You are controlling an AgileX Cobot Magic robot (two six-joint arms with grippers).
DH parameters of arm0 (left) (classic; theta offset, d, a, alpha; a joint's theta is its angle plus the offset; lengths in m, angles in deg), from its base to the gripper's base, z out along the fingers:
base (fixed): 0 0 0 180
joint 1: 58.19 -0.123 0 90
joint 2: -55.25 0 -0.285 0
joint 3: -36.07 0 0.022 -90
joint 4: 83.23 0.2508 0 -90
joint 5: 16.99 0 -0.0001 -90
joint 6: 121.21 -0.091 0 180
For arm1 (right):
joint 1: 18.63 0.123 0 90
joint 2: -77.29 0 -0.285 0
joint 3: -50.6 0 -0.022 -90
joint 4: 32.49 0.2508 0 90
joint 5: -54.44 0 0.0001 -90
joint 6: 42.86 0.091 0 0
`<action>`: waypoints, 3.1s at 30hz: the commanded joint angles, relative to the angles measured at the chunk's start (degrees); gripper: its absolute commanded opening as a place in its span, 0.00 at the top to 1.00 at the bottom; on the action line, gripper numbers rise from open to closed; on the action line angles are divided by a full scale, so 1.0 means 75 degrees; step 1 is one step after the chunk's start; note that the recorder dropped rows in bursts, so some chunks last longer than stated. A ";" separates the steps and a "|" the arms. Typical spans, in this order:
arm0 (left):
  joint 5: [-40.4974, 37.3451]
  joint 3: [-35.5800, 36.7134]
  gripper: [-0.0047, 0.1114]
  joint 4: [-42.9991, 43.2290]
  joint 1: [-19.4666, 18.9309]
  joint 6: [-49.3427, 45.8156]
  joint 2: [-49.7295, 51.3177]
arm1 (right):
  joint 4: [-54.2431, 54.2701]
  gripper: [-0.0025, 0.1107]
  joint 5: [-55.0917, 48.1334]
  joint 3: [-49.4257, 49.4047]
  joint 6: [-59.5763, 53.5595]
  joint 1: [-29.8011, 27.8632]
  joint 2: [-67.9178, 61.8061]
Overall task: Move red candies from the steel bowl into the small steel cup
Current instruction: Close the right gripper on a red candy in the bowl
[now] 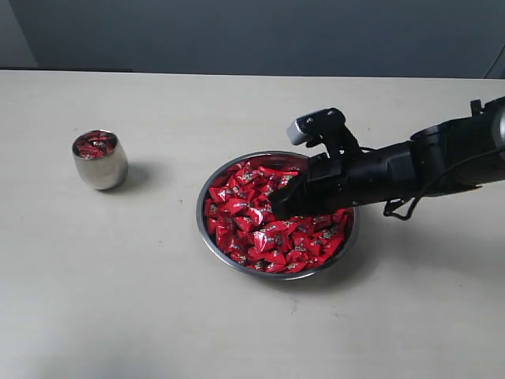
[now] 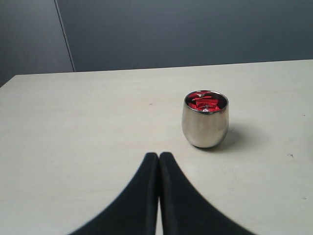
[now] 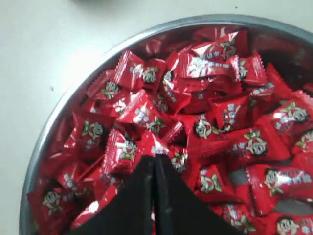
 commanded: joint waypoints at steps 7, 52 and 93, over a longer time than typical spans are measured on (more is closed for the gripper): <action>0.0012 0.0029 0.96 -0.0017 -0.0004 0.0018 -0.0034 | -0.0725 0.98 0.0184 0.1083 0.2169 0.0027 -0.0277; 0.0012 0.0029 0.96 -0.0017 -0.0004 0.0018 -0.0034 | -0.3086 0.62 0.0683 0.1610 0.4798 0.0027 -0.0740; 0.0012 0.0029 0.96 -0.0017 -0.0004 0.0018 -0.0034 | -0.3336 0.62 -0.0171 0.1987 0.4872 0.0010 -0.1427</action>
